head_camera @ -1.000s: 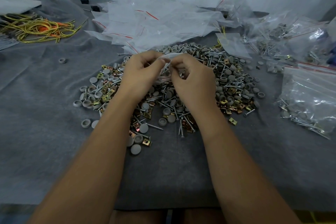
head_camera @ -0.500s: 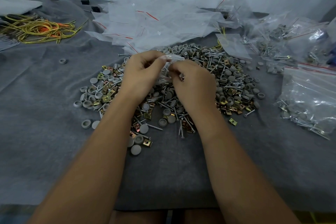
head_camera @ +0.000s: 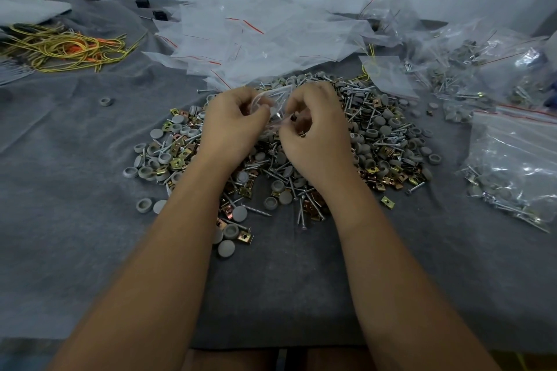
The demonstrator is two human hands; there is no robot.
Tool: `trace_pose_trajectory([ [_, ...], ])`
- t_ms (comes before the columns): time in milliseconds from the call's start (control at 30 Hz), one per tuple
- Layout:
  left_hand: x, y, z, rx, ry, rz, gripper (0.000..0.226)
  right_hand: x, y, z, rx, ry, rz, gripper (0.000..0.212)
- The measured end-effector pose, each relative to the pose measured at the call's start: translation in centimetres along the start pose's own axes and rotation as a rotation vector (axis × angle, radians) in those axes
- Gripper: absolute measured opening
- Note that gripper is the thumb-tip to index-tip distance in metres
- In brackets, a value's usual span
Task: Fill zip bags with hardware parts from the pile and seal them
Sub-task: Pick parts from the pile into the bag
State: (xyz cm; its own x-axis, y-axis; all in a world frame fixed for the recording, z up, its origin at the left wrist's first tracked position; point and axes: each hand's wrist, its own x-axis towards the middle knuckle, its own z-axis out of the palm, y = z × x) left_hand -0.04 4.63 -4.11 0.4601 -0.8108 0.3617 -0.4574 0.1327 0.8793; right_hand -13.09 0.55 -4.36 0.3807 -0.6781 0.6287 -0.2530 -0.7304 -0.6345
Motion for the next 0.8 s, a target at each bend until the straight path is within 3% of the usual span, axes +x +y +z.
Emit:
trace_pose_trajectory([
  [133, 0.4, -0.7, 0.0, 0.057, 0.102, -0.026, 0.017, -0.2, -0.2, -0.1, -0.016, -0.164, 0.039, 0.01],
  [333, 0.8, -1.3, 0.0, 0.097, 0.14, -0.045, 0.024, -0.3, -0.3, 0.1, -0.313, -0.486, -0.056, 0.01],
  [533, 0.9, -1.5, 0.0, 0.119, 0.139, -0.025, 0.015, -0.3, -0.6, 0.0, -0.286, -0.526, -0.028, 0.019],
  [800, 0.9, -1.6, 0.1, 0.114, 0.119, -0.034, 0.027, -0.3, -0.4, 0.2, -0.322, -0.549, -0.039, 0.018],
])
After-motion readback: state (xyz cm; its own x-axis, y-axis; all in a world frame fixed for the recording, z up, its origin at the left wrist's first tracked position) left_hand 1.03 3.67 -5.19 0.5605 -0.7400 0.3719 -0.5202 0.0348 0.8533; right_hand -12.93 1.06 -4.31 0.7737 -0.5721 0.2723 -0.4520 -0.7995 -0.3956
